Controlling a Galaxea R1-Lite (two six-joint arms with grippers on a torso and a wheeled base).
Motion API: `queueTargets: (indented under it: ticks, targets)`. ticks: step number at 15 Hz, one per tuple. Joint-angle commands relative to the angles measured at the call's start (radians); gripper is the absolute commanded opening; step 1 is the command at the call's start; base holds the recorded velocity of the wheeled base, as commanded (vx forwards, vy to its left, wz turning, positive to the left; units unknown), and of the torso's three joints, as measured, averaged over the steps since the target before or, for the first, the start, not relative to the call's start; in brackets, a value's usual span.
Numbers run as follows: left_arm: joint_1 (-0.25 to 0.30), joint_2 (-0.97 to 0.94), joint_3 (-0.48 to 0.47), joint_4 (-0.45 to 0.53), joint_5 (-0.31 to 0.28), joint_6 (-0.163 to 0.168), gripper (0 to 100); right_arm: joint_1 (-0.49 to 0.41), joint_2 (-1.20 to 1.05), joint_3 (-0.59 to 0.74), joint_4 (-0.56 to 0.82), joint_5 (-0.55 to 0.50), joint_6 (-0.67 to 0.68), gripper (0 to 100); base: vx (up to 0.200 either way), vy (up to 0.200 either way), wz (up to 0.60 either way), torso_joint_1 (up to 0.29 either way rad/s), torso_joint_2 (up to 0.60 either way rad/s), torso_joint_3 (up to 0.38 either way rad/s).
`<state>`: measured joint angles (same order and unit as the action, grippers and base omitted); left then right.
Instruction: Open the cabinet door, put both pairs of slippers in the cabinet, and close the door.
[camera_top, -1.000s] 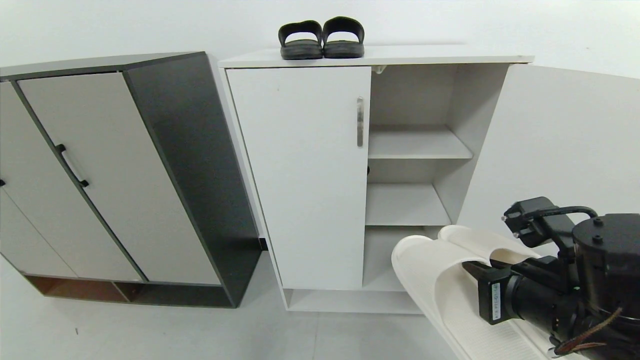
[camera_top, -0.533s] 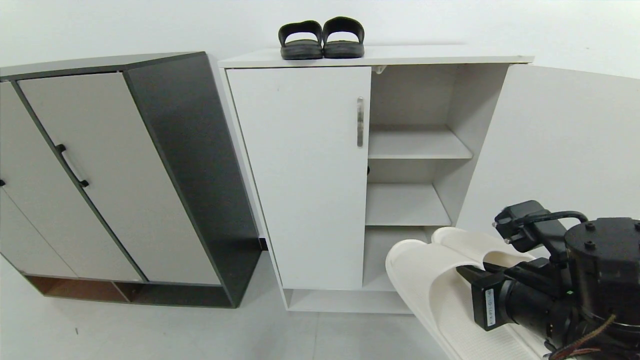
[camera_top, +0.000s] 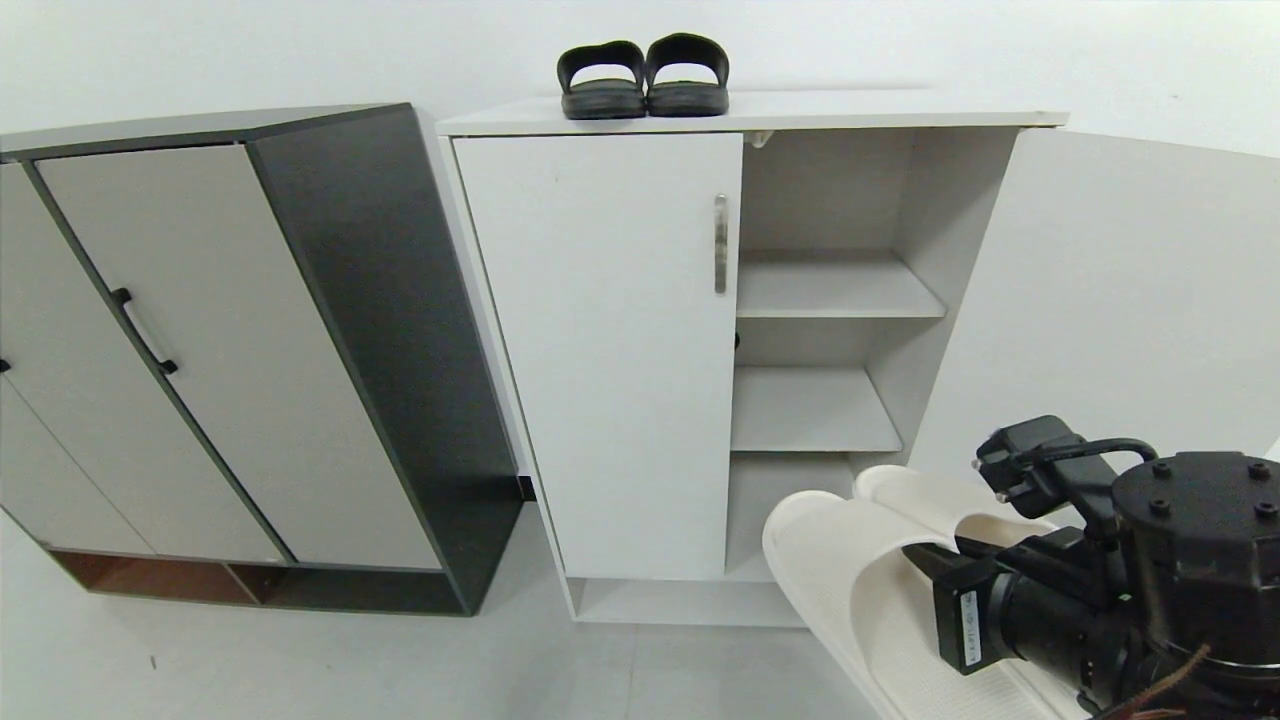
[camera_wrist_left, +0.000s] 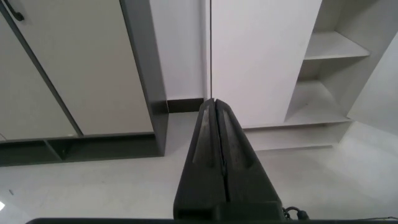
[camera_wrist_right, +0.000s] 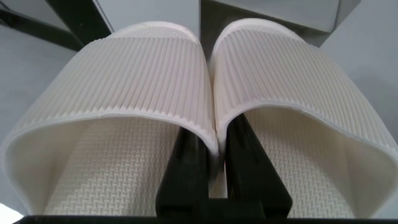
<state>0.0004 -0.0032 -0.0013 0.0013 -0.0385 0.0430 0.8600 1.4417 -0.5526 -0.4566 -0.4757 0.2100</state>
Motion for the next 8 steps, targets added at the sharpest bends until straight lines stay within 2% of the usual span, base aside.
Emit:
queueTargets:
  ticks: [1, 2, 8]
  targets:
    - [0.001, 0.003, 0.0, 0.0, 0.0, 0.0, 0, 0.001, 0.005, 0.023, -0.016, -0.001, 0.0, 0, 0.0, 0.0, 0.0, 0.0, 0.0, 0.0]
    - [0.001, 0.003, 0.0, 0.0, 0.0, 0.0, 0, 0.001, 0.005, 0.022, -0.024, -0.003, 0.0, 0, 0.0, 0.0, 0.0, 0.0, 0.0, 0.0]
    - [0.001, 0.003, 0.0, 0.0, 0.0, 0.002, 0, 0.01, 0.111, 0.005, -0.086, -0.027, 0.005, 0, 0.0, -0.2, 0.0, 0.005, 0.0, 0.002]
